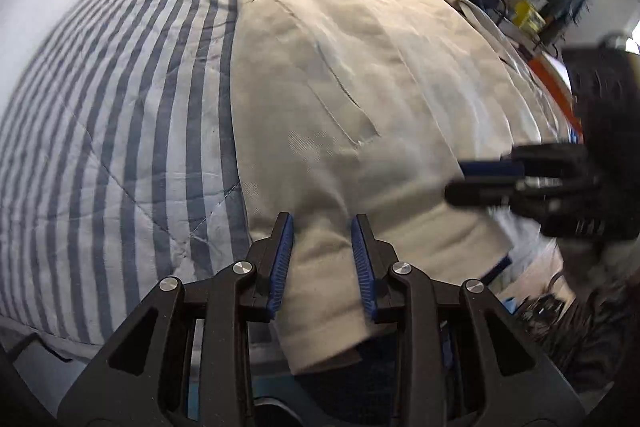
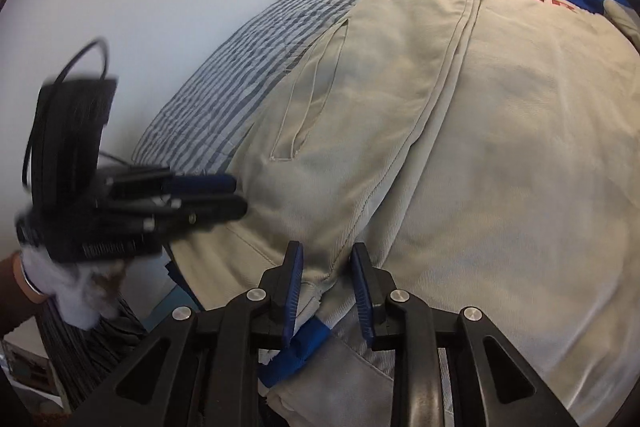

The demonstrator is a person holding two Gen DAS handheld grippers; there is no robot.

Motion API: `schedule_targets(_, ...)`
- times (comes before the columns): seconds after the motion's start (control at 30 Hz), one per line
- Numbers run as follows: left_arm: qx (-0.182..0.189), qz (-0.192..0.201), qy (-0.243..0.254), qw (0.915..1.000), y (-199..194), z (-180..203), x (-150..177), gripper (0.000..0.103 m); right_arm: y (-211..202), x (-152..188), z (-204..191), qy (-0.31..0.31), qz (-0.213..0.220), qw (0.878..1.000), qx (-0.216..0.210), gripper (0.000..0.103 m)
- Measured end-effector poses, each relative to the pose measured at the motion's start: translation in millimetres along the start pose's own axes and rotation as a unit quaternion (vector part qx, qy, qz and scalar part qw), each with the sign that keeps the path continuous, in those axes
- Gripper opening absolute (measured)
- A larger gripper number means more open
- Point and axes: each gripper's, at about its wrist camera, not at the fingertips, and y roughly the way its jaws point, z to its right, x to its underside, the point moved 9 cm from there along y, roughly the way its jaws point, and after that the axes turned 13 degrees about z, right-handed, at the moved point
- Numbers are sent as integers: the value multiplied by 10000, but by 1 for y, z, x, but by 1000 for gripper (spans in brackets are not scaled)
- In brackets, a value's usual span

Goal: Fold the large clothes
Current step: 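Open both tools and lift them off the folded side, then move the right tool to the blue cuff of the other sleeve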

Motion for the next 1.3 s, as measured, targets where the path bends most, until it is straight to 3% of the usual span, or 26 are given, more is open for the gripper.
schedule_targets(0.1,31,41,-98,9999,-13,-2,3,29,-11,-2,-2,-40,137,9999,15,27)
schedule_targets(0.23,-90,147,366,9992,-29,8,6,29,-30,-8,-7,-281,484,9982,212,32)
schedule_targets(0.37,180,357,240,9989,-48,26,-5,29,-61,-22,1,-351,972,9935,484,39)
schedule_targets(0.47,306,574,284,9975,-55,44,-24,30,-84,-33,13,-211,1240,9896,698,55)
schedule_targets(0.53,357,704,345,9963,-57,56,-38,47,-101,-40,21,-171,1392,9867,826,73)
schedule_targets(0.6,430,817,395,9949,-59,70,-52,57,-118,-43,31,-204,1479,9835,1025,82)
schedule_targets(0.67,509,827,433,9943,-57,82,-66,58,-133,-44,41,-238,1530,9796,1284,82)
schedule_targets(0.8,632,955,495,9922,-59,111,-94,70,-164,-41,66,-21,1573,9730,1689,85)
schedule_targets(1.1,896,1231,551,9868,-46,163,-138,77,-237,-18,128,716,1872,9522,2307,88)
schedule_targets(1.23,783,1075,374,9904,-26,160,-135,77,-268,4,169,1374,2082,9341,2553,87)
schedule_targets(1.3,697,953,271,9926,-15,156,-133,77,-284,19,198,1773,2181,9194,2752,83)
